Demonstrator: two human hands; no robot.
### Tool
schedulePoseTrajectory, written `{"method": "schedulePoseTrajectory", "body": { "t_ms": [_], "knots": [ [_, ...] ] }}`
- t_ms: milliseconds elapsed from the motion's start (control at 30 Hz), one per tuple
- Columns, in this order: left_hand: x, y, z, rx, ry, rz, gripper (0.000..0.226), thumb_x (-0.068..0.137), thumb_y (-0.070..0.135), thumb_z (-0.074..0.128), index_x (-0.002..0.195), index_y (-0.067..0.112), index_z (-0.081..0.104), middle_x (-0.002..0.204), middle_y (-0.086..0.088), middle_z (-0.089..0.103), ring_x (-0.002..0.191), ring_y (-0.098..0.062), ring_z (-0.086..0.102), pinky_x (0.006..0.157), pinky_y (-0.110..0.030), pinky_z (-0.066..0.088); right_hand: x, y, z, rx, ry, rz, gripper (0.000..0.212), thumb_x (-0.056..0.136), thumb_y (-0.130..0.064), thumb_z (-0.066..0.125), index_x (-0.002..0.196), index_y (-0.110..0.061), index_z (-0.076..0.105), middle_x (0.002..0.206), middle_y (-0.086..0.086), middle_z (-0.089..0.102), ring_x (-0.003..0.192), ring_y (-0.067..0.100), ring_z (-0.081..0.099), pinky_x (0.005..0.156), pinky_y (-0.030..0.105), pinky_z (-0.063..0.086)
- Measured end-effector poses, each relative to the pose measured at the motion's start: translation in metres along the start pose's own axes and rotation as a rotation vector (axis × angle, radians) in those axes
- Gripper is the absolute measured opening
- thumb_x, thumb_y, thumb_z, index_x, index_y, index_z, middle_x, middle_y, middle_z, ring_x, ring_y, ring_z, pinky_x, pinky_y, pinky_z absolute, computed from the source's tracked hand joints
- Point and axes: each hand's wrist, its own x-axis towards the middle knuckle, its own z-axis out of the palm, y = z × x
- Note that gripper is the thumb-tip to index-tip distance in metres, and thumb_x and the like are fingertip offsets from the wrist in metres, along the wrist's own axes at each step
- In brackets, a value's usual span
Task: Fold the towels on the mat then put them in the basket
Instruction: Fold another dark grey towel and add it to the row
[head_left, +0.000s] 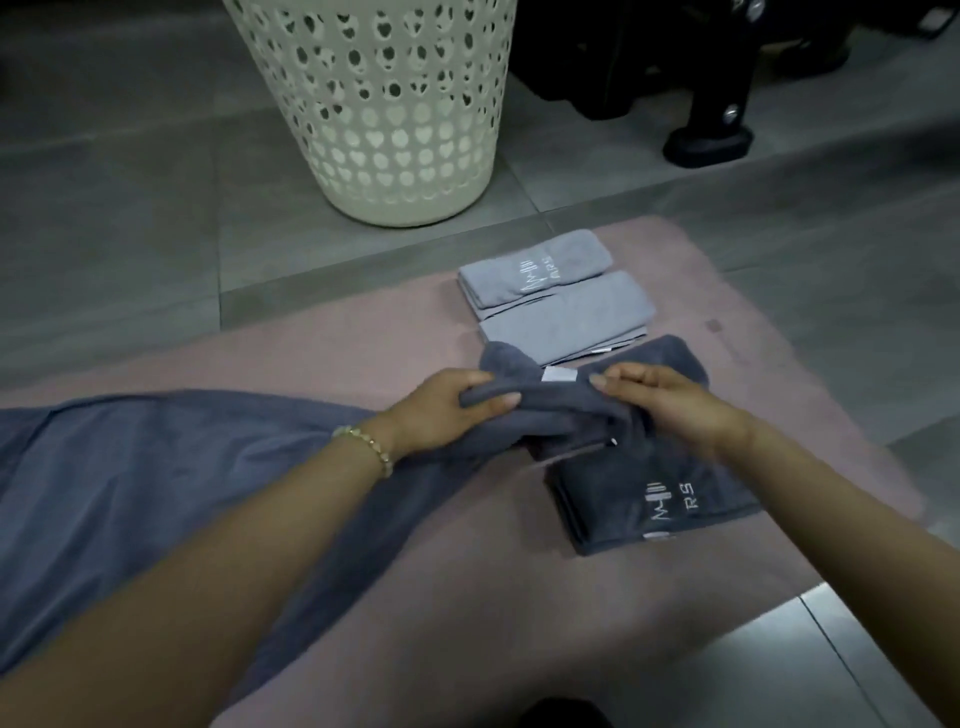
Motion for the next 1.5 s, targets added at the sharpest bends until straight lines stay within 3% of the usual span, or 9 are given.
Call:
{"method": "schedulePoseTrajectory", "body": {
  "t_ms": [167,267,367,700,867,967,1300,1400,1500],
  "knots": [
    [-0.010,0.055,-0.053,-0.308,-0.045,-0.047,0.032,0.096,0.032,0.049,0.101,0.007,0.069,0.097,-0.006,0.073,0.085,-0.012,0.064,0.080,-0.026,0.053,-0.013,-0.049,0.014,0.452,-0.279,0.015,0.081,0.041,-0.063,0.086,0.105,-0.015,0.068,0.107,0.003,0.071,0.100,0.010,0.066,0.082,0.023,0.053],
    [-0.005,0.075,-0.077,-0.445,0.070,-0.060,0.034,0.097,0.038,0.046,0.110,0.014,0.067,0.106,-0.006,0.071,0.098,-0.015,0.066,0.089,-0.026,0.052,-0.019,-0.047,0.043,0.564,-0.366,0.174,0.074,0.013,-0.048,0.095,0.071,-0.006,0.077,0.075,0.006,0.074,0.071,0.009,0.070,0.067,0.019,0.055],
    [0.004,0.089,-0.093,-0.545,0.121,-0.048,0.028,0.097,0.038,0.045,0.107,0.021,0.065,0.099,0.002,0.073,0.094,-0.010,0.068,0.084,-0.022,0.053,-0.022,-0.040,0.070,0.476,-0.507,0.169,0.055,0.048,-0.041,0.092,0.096,-0.017,0.077,0.109,0.006,0.071,0.103,0.017,0.066,0.093,0.030,0.051],
    [0.083,0.086,-0.103,-0.535,0.504,0.013,0.035,0.100,0.037,0.041,0.111,0.011,0.062,0.100,-0.004,0.067,0.091,-0.012,0.062,0.078,-0.019,0.052,-0.050,-0.051,-0.016,0.547,-0.272,0.119,0.069,0.026,-0.023,0.098,0.090,-0.007,0.077,0.096,0.017,0.072,0.086,0.027,0.071,0.067,0.032,0.058],
    [0.119,0.041,-0.070,0.251,0.431,-0.147,0.056,0.099,0.048,0.032,0.136,0.008,0.044,0.136,-0.010,0.050,0.125,-0.025,0.044,0.103,-0.029,0.029,-0.055,0.001,-0.049,0.256,-0.114,0.299,0.074,0.057,-0.044,0.088,0.116,-0.007,0.065,0.113,0.015,0.069,0.105,0.027,0.066,0.093,0.038,0.051],
    [0.094,-0.009,-0.028,0.429,0.304,-0.326,0.069,0.097,0.053,0.030,0.147,0.006,0.025,0.152,-0.015,0.030,0.139,-0.034,0.028,0.113,-0.036,0.018,-0.056,0.038,-0.052,0.098,0.061,0.383,0.083,0.046,-0.057,0.085,0.110,-0.006,0.068,0.100,0.010,0.073,0.094,0.022,0.070,0.087,0.035,0.053],
    [-0.032,0.013,0.060,-0.287,0.125,-0.088,0.032,0.096,0.017,0.050,0.127,0.012,0.050,0.120,0.005,0.059,0.105,0.005,0.056,0.082,0.001,0.037,-0.022,-0.002,0.009,-0.029,0.115,-0.045,0.006,0.089,-0.015,0.063,0.085,-0.010,0.065,0.062,-0.011,0.063,0.064,0.003,0.056,0.061,0.027,0.047],
    [-0.048,0.032,0.055,-0.501,0.275,-0.072,0.029,0.091,0.020,0.056,0.120,0.013,0.051,0.105,0.013,0.061,0.086,0.016,0.058,0.079,-0.005,0.043,-0.002,-0.041,0.062,0.017,0.048,-0.195,0.012,0.093,-0.012,0.056,0.086,-0.012,0.065,0.071,-0.004,0.064,0.073,0.007,0.054,0.067,0.018,0.043],
    [-0.062,0.026,0.023,-0.576,0.514,-0.106,0.052,0.084,0.045,0.054,0.113,0.003,0.061,0.095,0.000,0.069,0.078,0.001,0.058,0.074,-0.018,0.048,0.016,-0.067,0.110,0.094,-0.006,-0.100,0.049,0.101,-0.040,0.030,0.091,-0.016,0.071,0.069,0.002,0.059,0.070,0.012,0.054,0.073,0.022,0.043]
  ]
}}
